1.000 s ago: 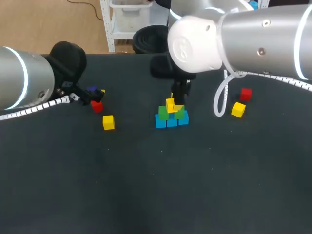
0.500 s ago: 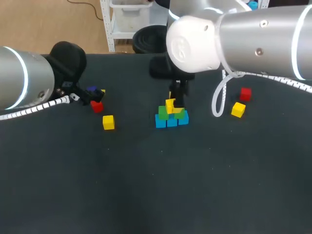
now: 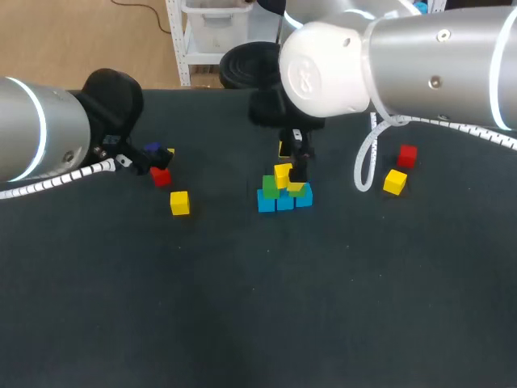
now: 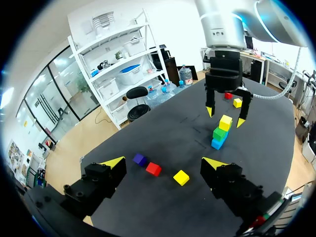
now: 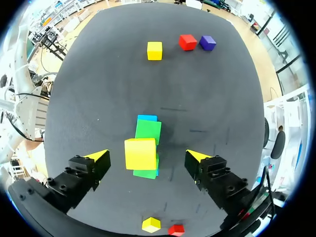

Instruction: Place the blue cubes, place green cubes on the blue cubes, place the yellow cubes on the green cubes, then place the red cubes on the yellow cubes, and place purple cube on the red cubes.

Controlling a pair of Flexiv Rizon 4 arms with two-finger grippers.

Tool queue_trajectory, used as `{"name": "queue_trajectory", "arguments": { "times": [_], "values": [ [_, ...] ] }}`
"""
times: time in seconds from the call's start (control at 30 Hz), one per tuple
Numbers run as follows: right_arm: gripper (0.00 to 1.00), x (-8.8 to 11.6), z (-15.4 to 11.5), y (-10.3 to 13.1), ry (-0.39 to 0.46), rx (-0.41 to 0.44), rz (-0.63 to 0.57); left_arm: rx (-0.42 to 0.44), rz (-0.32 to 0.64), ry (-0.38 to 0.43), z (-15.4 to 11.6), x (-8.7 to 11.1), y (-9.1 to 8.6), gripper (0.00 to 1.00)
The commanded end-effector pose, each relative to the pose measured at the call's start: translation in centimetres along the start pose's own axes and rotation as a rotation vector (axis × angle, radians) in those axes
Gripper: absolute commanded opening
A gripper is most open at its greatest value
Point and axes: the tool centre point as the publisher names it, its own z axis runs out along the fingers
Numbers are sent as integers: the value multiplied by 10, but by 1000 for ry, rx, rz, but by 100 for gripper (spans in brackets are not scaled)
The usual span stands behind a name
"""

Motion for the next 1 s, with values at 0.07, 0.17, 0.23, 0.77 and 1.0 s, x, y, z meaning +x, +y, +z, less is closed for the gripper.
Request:
{"name": "queue_trajectory", "arguments": {
  "times": [0.07, 0.17, 0.23, 0.77, 1.0],
  "values": [
    [100, -6, 0, 3, -14, 3, -8, -3, -2, -3, 1, 1, -1, 100],
    [100, -10, 2, 3, -21, -1, -12, -3, -2, -3, 1, 1, -1, 100],
    [100, -12, 2, 2, -25, -4, -13, -3, -2, -3, 1, 1, -1, 100],
    [47, -15, 4, -1, -18, -13, -24, -3, -2, -3, 1, 1, -1, 100],
    [46, -17, 4, -1, -16, -16, -29, -3, -2, -3, 1, 1, -1, 100]
  ]
}}
